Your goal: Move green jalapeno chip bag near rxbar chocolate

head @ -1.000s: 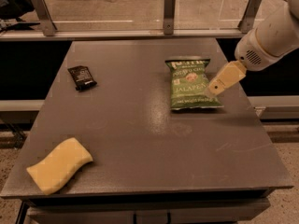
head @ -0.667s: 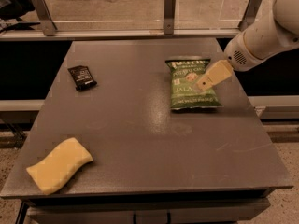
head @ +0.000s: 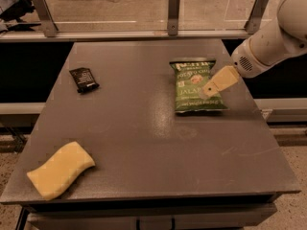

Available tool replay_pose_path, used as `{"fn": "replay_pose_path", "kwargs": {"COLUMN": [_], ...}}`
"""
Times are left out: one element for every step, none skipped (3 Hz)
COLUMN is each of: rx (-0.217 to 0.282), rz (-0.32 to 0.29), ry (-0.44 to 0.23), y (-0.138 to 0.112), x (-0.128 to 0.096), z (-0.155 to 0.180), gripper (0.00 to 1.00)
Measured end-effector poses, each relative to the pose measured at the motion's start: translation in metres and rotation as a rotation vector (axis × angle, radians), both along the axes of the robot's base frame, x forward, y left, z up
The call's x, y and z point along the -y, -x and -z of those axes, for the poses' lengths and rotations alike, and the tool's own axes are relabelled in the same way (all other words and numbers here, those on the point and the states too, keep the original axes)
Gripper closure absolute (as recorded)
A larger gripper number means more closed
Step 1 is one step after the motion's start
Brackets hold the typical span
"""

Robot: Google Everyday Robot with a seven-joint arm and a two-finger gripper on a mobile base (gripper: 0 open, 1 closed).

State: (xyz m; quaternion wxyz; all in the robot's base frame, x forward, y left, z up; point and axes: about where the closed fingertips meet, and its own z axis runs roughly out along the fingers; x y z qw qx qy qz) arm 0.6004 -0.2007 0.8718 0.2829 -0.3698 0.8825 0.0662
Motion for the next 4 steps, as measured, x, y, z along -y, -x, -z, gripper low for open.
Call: {"fn": "replay_pose_path", "kwargs": {"rx": [-0.041, -0.042, -0.042, -0.042], "rz": [0.063, 0.062, 0.06, 0.058], "ry": [0.003, 0.002, 0.003, 0.003], "y": [0.0076, 0.0079, 0.0083, 0.0086], "x": [0.0084, 0.0071, 0.006, 0.0049], "z": [0.0173, 0.0174, 0.0174, 0.0173], "gripper": [0.19, 0.42, 0.65, 0.88]}}
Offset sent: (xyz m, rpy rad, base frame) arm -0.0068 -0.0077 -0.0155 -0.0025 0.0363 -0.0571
